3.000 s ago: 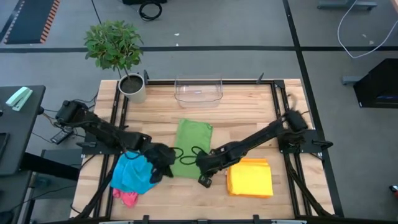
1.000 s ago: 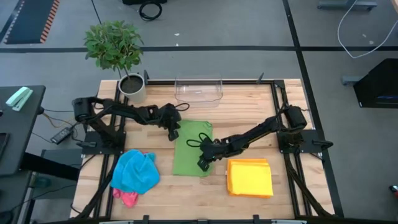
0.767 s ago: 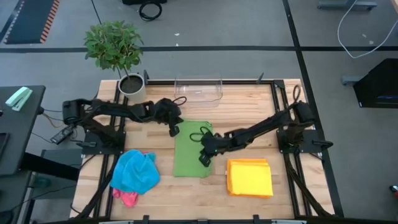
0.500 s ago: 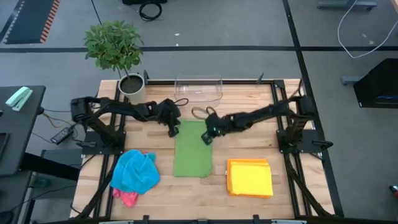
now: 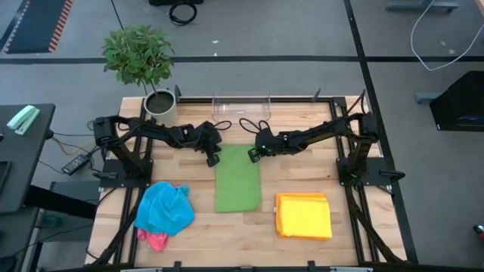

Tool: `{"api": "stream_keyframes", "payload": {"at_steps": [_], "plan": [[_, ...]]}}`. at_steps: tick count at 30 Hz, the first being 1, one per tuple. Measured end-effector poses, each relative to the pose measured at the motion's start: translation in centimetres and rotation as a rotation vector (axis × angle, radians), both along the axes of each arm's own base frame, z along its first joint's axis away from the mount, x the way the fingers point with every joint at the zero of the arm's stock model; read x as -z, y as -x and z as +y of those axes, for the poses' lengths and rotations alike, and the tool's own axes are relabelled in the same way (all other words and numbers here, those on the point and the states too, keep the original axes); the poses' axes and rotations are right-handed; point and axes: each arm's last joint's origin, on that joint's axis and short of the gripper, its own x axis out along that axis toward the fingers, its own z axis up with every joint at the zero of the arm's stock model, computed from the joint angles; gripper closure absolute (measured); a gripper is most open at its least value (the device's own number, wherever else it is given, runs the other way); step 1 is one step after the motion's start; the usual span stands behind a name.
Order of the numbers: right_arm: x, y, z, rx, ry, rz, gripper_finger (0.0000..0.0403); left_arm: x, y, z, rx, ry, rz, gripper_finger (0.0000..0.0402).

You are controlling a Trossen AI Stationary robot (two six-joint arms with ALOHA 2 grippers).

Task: Fold microfiber towels
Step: Fold the green towel on the table

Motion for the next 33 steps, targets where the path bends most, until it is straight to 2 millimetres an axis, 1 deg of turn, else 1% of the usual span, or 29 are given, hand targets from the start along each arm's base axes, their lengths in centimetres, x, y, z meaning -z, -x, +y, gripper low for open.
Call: {"api": "stream_keyframes", "payload": {"at_steps": [3, 6, 9, 11, 13, 15, 17, 20, 22, 24, 26, 28, 30, 33], "plan": [[-0.5, 0.1, -0.1, 0.021, -0.001, -0.019, 0.0401, -0.3, 0.1, -0.1, -0.019, 0.009, 0.001, 0.0392], [-2.1, 0.2, 0.8, -0.037, -0.004, -0.055, 0.0401, -1.4, 0.5, -0.4, -0.016, -0.001, -0.02, 0.0395], [-4.2, 0.7, 2.4, -0.113, 0.01, -0.076, 0.0401, -3.7, 0.7, -1.0, 0.001, -0.023, -0.088, 0.0396], [-5.5, 1.0, 3.7, -0.183, 0.029, -0.089, 0.0401, -4.7, 1.1, -1.7, 0.016, -0.018, -0.099, 0.0391], [-6.7, 1.3, 5.4, -0.314, 0.055, -0.103, 0.0401, -5.8, 1.4, -3.0, 0.055, -0.001, -0.115, 0.0385], [-7.6, 1.5, 7.6, -0.478, 0.081, -0.117, 0.0401, -6.6, 1.2, -4.9, 0.165, 0.041, -0.156, 0.0383], [-7.7, 1.7, 9.9, -0.622, 0.124, -0.103, 0.0399, -6.8, 1.0, -7.4, 0.298, 0.087, -0.172, 0.0386], [-7.0, 1.7, 12.9, -0.765, 0.183, -0.092, 0.0387, -6.5, 0.7, -11.5, 0.477, 0.092, -0.165, 0.0394], [-6.1, 1.6, 14.7, -0.853, 0.22, -0.081, 0.0377, -6.1, 0.8, -14.1, 0.611, 0.049, -0.154, 0.0395], [-5.3, 1.5, 16.4, -0.944, 0.258, -0.08, 0.0366, -5.9, 1.1, -16.2, 0.711, -0.028, -0.16, 0.0386], [-4.7, 1.3, 17.6, -1.007, 0.276, -0.052, 0.0351, -5.7, 1.3, -17.9, 0.765, -0.105, -0.167, 0.0365], [-4.4, 1.2, 18.4, -1.033, 0.277, -0.031, 0.0333, -5.6, 1.5, -19.1, 0.798, -0.157, -0.173, 0.0337], [-4.4, 0.9, 19.2, -1.056, 0.296, -0.03, 0.031, -5.4, 1.3, -20.1, 0.835, -0.178, -0.208, 0.0307], [-4.1, 0.6, 20.0, -1.11, 0.329, -0.013, 0.027, -4.6, 1.1, -21.2, 0.873, -0.181, -0.22, 0.0259]]}}
